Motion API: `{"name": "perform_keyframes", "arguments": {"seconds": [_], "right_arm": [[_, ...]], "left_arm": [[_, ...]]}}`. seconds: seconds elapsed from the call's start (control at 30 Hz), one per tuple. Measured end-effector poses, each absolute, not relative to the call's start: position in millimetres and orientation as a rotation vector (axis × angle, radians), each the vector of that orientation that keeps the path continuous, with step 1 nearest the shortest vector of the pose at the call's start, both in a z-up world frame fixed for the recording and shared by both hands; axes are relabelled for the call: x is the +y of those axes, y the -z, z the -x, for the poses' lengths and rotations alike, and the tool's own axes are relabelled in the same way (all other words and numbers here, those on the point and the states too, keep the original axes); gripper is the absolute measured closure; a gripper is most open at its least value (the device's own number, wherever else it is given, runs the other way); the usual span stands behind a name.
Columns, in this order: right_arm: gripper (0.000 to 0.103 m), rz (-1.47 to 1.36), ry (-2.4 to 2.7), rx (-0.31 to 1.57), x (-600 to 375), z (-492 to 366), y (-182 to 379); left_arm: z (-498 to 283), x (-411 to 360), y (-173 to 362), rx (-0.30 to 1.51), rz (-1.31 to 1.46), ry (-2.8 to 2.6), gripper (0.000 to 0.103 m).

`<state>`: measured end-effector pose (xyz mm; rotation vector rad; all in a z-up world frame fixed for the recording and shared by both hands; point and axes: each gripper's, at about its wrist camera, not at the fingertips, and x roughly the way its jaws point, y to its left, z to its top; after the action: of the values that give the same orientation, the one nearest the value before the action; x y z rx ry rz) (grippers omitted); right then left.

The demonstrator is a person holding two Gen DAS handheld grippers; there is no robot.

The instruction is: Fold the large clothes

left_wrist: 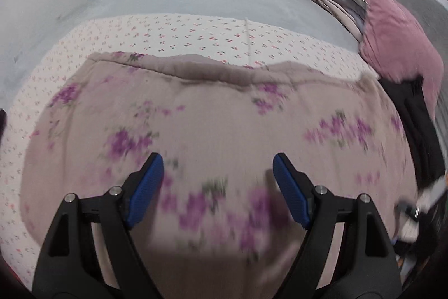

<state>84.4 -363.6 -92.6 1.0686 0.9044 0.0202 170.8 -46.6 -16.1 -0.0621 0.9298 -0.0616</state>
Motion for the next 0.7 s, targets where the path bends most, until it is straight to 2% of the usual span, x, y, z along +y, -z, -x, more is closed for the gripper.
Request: {"name": "perform_keyframes", "arguments": {"seconds": [0.23,0.7], "right_arm": [[0.003,-1.122,-0.015,0.870,-368,-82,97],[0.003,-1.143,-0.019,0.843,-369,-73,99]], "left_arm": [[-115,-47,23,0.932,0.066,0.112,0.022],[-114,-49,39,0.920,0.041,0.140,0.019]]}}
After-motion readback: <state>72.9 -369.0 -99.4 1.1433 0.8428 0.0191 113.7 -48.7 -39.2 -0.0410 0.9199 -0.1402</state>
